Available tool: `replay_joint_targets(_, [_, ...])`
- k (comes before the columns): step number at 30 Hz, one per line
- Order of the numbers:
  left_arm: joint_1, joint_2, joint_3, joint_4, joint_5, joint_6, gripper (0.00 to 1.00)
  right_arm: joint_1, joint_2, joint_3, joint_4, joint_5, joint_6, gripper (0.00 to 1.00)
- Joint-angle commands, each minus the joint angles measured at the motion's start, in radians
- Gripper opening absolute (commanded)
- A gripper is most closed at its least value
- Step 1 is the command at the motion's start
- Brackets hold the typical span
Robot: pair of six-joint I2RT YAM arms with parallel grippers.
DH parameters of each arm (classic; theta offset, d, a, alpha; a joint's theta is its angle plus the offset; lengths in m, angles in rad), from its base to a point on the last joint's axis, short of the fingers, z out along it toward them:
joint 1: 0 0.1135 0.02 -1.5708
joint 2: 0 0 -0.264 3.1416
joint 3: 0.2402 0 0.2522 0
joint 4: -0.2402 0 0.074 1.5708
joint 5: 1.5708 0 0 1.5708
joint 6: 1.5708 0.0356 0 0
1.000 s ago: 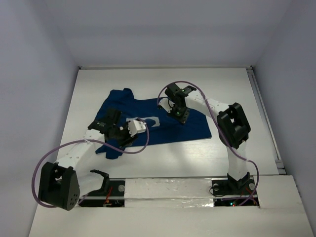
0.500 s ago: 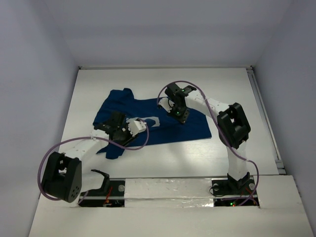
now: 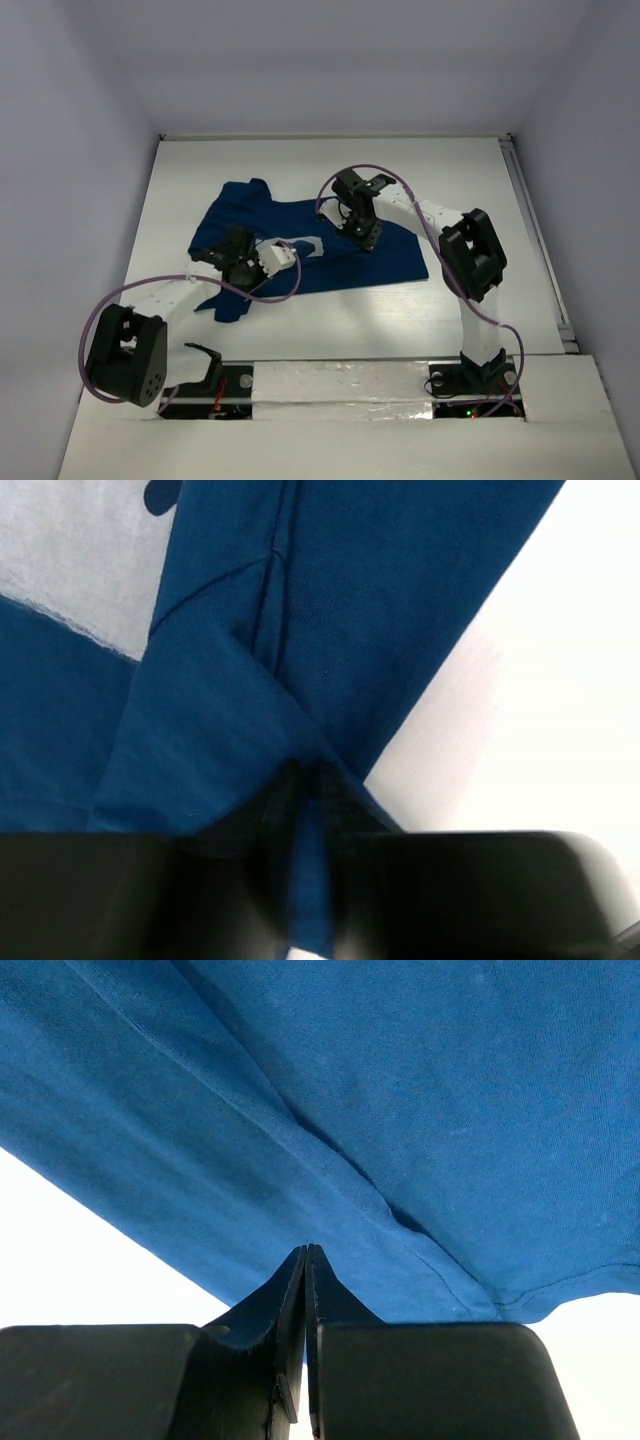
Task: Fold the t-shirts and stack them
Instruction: Fold the flattened tshirt in 1/3 of the way
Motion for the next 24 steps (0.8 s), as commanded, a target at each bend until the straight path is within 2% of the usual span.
replay_joint_targets(1, [-0.002, -0.001, 0.011, -0.024, 0.008, 0.000, 0.03, 0.009, -0.006, 0.040, 0.011, -0.011, 0.012, 0.06])
replay_joint_targets(2, [-0.002, -0.001, 0.014, -0.027, 0.010, 0.002, 0.00, 0.009, -0.007, 0.040, 0.011, -0.011, 0.012, 0.06])
replay_joint_targets(8, [-0.002, -0.011, 0.064, -0.034, -0.044, 0.019, 0.00, 0.009, -0.014, 0.034, 0.015, -0.010, 0.012, 0.06])
replay_joint_targets(16, [-0.002, 0.051, 0.248, -0.047, -0.165, 0.066, 0.00, 0.009, -0.003, 0.026, 0.026, 0.015, 0.017, 0.05])
replay_joint_targets(24, [0.038, 0.290, 0.440, -0.033, -0.216, 0.126, 0.00, 0.009, -0.017, 0.015, 0.029, 0.004, 0.012, 0.05])
